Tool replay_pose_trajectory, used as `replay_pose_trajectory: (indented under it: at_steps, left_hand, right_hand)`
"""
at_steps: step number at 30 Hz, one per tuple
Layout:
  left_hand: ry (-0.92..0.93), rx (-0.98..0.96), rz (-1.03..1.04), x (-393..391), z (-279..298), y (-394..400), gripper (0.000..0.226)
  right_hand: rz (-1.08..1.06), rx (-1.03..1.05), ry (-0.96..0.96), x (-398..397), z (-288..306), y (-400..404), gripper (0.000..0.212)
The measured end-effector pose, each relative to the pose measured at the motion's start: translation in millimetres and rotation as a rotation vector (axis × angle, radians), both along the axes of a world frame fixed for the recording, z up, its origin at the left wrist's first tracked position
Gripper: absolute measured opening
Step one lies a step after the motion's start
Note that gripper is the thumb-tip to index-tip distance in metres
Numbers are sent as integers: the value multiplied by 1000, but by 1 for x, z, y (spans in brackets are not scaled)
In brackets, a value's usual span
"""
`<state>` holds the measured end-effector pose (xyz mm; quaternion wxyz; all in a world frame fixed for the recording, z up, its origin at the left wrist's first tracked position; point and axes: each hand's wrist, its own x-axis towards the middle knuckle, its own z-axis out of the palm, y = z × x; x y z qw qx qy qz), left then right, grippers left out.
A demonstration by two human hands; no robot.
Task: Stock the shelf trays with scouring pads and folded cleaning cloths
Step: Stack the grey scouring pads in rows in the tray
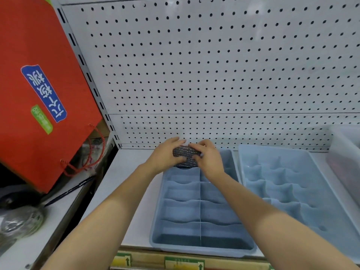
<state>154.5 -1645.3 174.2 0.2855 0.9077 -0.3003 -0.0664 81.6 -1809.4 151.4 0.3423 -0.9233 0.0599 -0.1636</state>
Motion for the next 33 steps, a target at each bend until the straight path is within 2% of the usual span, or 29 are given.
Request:
replay_pose_trajectory:
  at_steps: [2,5,10,14,17,21,23,26,30,33]
  left_hand:
    - [-153,154,-3,-1,-7,-6,70]
    - [-255,227,10,-3,-18,-9,66]
    - [-308,312,101,-14,-28,-18,46]
    - [-259,357,118,-17,-31,-23,57]
    - [-237,334,114,-22,-33,-16,67]
    - [-260,304,148,-47,-23,-7,67]
    - [-199,291,154,-75,-17,-10,68]
    - [-83,245,16,-141,-10,-25,69]
    - [-45,327,-251,-222,-14,-55,69]
    - [-73,403,-342,-234,-17,-61,67]
  right_hand:
    - [-6,-121,-5,-3,-3,1,47]
    - [22,-290,-55,-4,-12,-1,55]
    - [113,-291,68,-5,-9,-5,49]
    - [180,-355,111,-12,-5,-12,53]
    - [133,-386,86,-29,10,-26,58]
    - [48,-390,62,-78,29,-56,61]
    - [7,-404,39,-116,35,-66,74]
    - [-62,-435,31,-188,26,-74,88]
    - [-136,-570,82,-267,0,-73,70]
    - [-106,-621,69,-286,-19,-82,61]
